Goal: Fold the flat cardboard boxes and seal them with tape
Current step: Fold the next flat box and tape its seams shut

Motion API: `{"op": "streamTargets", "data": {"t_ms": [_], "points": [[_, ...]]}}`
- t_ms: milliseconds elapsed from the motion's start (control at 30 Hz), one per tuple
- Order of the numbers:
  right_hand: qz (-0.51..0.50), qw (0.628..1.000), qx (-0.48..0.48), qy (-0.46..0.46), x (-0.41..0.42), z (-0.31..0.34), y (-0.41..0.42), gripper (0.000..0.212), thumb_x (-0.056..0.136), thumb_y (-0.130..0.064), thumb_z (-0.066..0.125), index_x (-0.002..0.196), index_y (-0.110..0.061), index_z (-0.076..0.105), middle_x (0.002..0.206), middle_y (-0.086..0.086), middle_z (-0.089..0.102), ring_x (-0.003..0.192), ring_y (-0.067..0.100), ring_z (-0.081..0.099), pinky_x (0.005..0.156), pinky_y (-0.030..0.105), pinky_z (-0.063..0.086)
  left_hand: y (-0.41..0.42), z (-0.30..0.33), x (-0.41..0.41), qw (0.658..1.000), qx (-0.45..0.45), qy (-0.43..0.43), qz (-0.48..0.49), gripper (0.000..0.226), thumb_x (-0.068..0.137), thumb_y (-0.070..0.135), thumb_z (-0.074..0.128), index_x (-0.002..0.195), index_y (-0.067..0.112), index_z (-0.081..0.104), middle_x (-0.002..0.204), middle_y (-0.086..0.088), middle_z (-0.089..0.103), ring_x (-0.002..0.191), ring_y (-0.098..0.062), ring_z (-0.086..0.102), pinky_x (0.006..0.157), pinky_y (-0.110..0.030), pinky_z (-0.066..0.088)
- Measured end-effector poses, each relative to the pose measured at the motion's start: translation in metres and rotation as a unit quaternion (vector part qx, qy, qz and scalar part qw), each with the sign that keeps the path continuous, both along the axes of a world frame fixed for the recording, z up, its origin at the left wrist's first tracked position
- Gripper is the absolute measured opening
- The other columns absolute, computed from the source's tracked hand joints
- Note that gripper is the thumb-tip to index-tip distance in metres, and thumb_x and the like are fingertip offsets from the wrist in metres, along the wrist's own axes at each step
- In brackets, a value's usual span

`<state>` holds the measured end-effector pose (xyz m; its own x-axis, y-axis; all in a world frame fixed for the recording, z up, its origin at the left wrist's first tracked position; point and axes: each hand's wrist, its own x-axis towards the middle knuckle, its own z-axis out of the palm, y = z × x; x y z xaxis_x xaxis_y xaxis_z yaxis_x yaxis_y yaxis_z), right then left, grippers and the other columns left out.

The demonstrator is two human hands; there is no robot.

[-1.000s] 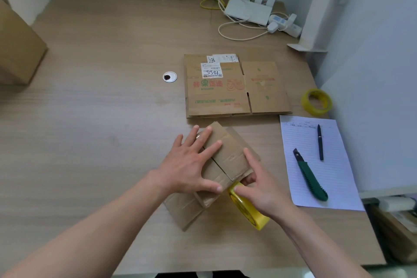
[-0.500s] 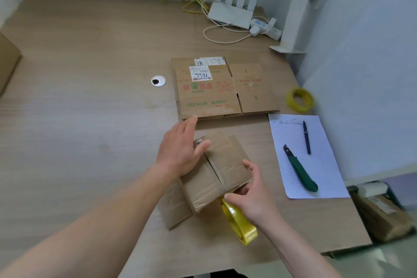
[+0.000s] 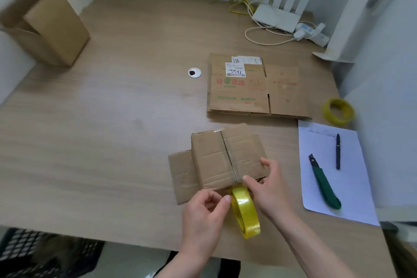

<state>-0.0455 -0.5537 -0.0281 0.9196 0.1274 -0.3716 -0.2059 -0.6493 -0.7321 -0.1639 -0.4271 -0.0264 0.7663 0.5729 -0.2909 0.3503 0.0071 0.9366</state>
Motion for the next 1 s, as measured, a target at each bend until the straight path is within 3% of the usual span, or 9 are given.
{"op": "streamTargets", "data": {"t_ms": [100, 200, 300, 433, 533, 667, 833, 900, 1000], "points": [[0.032, 0.999, -0.021, -0.012, 0.009, 0.005, -0.002, 0.057, 0.074, -0.045, 0.075, 0.118, -0.038, 0.039, 0.108, -0.009, 0.066, 0.094, 0.016, 0.065, 0.087, 0.04, 0.052, -0.019, 0.001, 0.006, 0.995, -0.079, 0.036, 0.039, 0.013, 0.081, 0.02, 0.079, 0.074, 0.025, 0.07, 0.078, 0.012, 0.074, 0.075, -0.004, 0.068, 0.068, -0.015, 0.051], [0.049, 0.997, -0.05, -0.013, 0.015, 0.009, -0.006, 0.058, 0.072, -0.05, 0.074, 0.116, -0.035, 0.04, 0.095, -0.014, 0.065, 0.089, 0.016, 0.063, 0.083, 0.039, 0.051, -0.036, 0.0, 0.021, 0.987, -0.126, 0.073, 0.068, 0.011, 0.082, 0.025, 0.078, 0.079, 0.02, 0.069, 0.088, -0.007, 0.075, 0.084, -0.02, 0.069, 0.083, -0.043, 0.056], [0.058, 0.996, -0.066, -0.013, 0.018, 0.011, -0.006, 0.058, 0.07, -0.054, 0.074, 0.112, -0.035, 0.039, 0.088, -0.015, 0.062, 0.087, 0.019, 0.063, 0.079, 0.038, 0.051, -0.049, -0.001, 0.03, 0.979, -0.151, 0.08, 0.115, 0.013, 0.079, 0.022, 0.08, 0.086, 0.015, 0.07, 0.084, -0.005, 0.075, 0.084, -0.023, 0.071, 0.083, -0.051, 0.057], [0.06, 0.995, -0.075, -0.025, 0.019, 0.012, -0.005, 0.056, 0.069, -0.056, 0.074, 0.106, -0.037, 0.037, 0.087, -0.017, 0.058, 0.083, 0.017, 0.061, 0.075, 0.037, 0.049, -0.059, -0.01, 0.035, 0.976, -0.122, 0.093, 0.155, 0.016, 0.078, 0.023, 0.08, 0.081, 0.025, 0.064, 0.082, 0.006, 0.071, 0.079, -0.012, 0.067, 0.077, -0.042, 0.058], [0.06, 0.995, -0.069, -0.031, 0.02, 0.011, -0.005, 0.054, 0.068, -0.056, 0.074, 0.103, -0.037, 0.036, 0.084, -0.017, 0.057, 0.077, 0.014, 0.058, 0.066, 0.034, 0.043, -0.061, -0.015, 0.039, 0.974, -0.096, 0.107, 0.176, 0.025, 0.079, 0.023, 0.079, 0.076, 0.031, 0.056, 0.084, 0.013, 0.064, 0.079, -0.002, 0.059, 0.076, -0.028, 0.048], [0.074, 0.995, -0.06, -0.038, 0.022, 0.007, -0.007, 0.053, 0.069, -0.055, 0.074, 0.104, -0.037, 0.038, 0.088, -0.017, 0.057, 0.08, 0.014, 0.056, 0.067, 0.033, 0.04, -0.063, -0.024, 0.044, 0.972, -0.128, 0.117, 0.159, 0.007, 0.087, 0.026, 0.072, 0.092, 0.026, 0.067, 0.09, 0.01, 0.068, 0.086, -0.009, 0.061, 0.082, -0.035, 0.052], [0.081, 0.996, -0.005, -0.036, 0.04, -0.004, -0.04, 0.043, 0.081, -0.055, 0.065, 0.115, -0.031, 0.053, 0.099, -0.012, 0.062, 0.09, 0.013, 0.06, 0.076, 0.036, 0.047, -0.062, -0.037, 0.046, 0.964, -0.155, 0.111, 0.187, 0.007, 0.091, 0.03, 0.067, 0.087, 0.025, 0.068, 0.09, 0.009, 0.068, 0.086, -0.009, 0.059, 0.076, -0.03, 0.044], [0.032, 0.997, -0.053, -0.055, 0.056, -0.015, -0.082, 0.043, 0.082, -0.052, 0.061, 0.12, -0.032, 0.054, 0.095, -0.011, 0.064, 0.087, 0.012, 0.059, 0.073, 0.036, 0.045, -0.061, -0.042, 0.048, 0.963, -0.152, 0.111, 0.191, 0.007, 0.091, 0.031, 0.068, 0.093, 0.025, 0.069, 0.091, 0.011, 0.068, 0.087, -0.006, 0.059, 0.075, -0.028, 0.043], [0.009, 0.976, -0.212, -0.043, 0.075, -0.04, -0.156, 0.052, 0.082, -0.042, 0.063, 0.129, -0.026, 0.049, 0.114, 0.002, 0.061, 0.102, 0.026, 0.056, 0.078, 0.041, 0.047, -0.061, -0.046, 0.05, 0.965, -0.146, 0.096, 0.195, 0.013, 0.09, 0.029, 0.069, 0.1, 0.02, 0.072, 0.092, 0.01, 0.07, 0.088, -0.006, 0.061, 0.068, -0.022, 0.043]]}}
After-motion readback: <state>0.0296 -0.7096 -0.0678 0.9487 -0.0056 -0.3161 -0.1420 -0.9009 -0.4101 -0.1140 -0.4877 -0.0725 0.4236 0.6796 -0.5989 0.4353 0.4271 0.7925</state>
